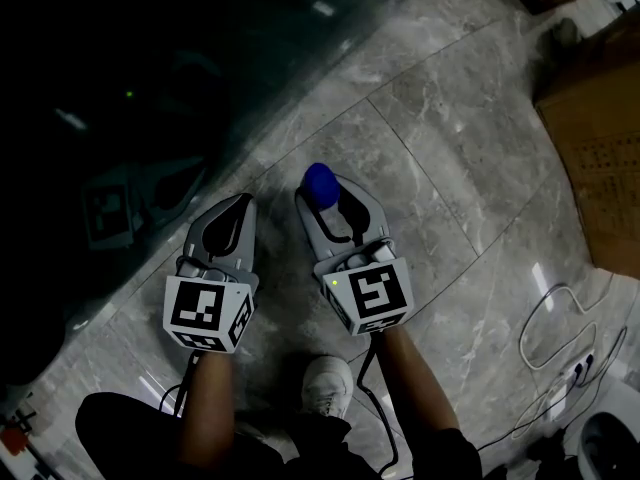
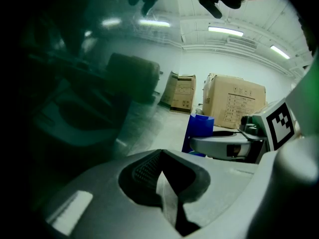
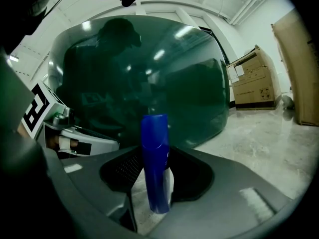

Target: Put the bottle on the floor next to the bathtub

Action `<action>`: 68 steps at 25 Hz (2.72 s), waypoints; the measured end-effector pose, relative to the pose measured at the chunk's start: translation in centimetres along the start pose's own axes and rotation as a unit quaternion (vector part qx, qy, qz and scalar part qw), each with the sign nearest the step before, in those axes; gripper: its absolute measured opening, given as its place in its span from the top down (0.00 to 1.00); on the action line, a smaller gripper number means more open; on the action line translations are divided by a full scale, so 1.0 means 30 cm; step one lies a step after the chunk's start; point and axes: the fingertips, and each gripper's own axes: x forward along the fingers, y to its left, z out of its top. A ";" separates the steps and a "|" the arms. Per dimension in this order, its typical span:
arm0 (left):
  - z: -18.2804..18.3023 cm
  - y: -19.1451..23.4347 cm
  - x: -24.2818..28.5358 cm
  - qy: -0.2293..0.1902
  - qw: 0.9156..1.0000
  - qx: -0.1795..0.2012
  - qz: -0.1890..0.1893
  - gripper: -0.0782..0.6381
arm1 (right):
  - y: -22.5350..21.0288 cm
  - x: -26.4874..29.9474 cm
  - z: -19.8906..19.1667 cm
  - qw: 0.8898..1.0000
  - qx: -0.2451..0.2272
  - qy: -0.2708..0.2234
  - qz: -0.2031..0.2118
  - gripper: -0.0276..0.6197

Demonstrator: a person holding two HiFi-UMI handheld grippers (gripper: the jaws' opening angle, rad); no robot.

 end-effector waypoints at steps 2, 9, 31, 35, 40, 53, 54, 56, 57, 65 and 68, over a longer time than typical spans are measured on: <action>0.005 -0.001 -0.004 -0.002 1.000 0.001 -0.001 0.89 | 0.004 0.000 0.004 1.000 0.001 -0.001 -0.001 0.67; 0.010 0.001 -0.022 -0.004 1.000 0.000 -0.001 0.89 | 0.020 -0.011 0.000 1.000 0.004 -0.001 0.000 0.64; 0.023 -0.012 -0.059 -0.014 1.000 -0.001 -0.004 0.89 | 0.059 -0.041 0.016 1.000 0.008 -0.010 0.004 0.55; 0.023 -0.016 -0.073 -0.015 1.000 -0.001 -0.007 0.89 | 0.066 -0.053 0.026 1.000 0.007 -0.012 0.000 0.55; 0.024 -0.026 -0.078 -0.017 1.000 -0.003 -0.010 0.89 | 0.076 -0.074 0.022 1.000 0.010 -0.012 -0.002 0.55; 0.023 -0.028 -0.103 -0.024 1.000 -0.012 -0.015 0.89 | 0.101 -0.129 0.015 1.000 0.011 -0.012 -0.015 0.63; 0.024 -0.032 -0.105 -0.025 0.999 -0.011 -0.017 0.89 | 0.100 -0.136 0.015 1.000 0.011 -0.012 -0.018 0.64; 0.026 -0.042 -0.110 -0.025 0.999 -0.007 -0.020 0.89 | 0.098 -0.149 0.015 1.000 0.011 -0.013 -0.023 0.66; 0.026 -0.047 -0.114 -0.025 0.999 -0.006 -0.022 0.89 | 0.097 -0.156 0.015 1.000 0.012 -0.013 -0.026 0.68; 0.028 -0.074 -0.142 -0.030 0.999 -0.001 -0.029 0.89 | 0.086 -0.214 0.020 0.998 0.012 -0.022 -0.058 0.83; 0.033 -0.087 -0.150 -0.034 0.999 0.002 -0.033 0.89 | 0.077 -0.229 0.026 0.997 0.018 -0.025 -0.071 0.92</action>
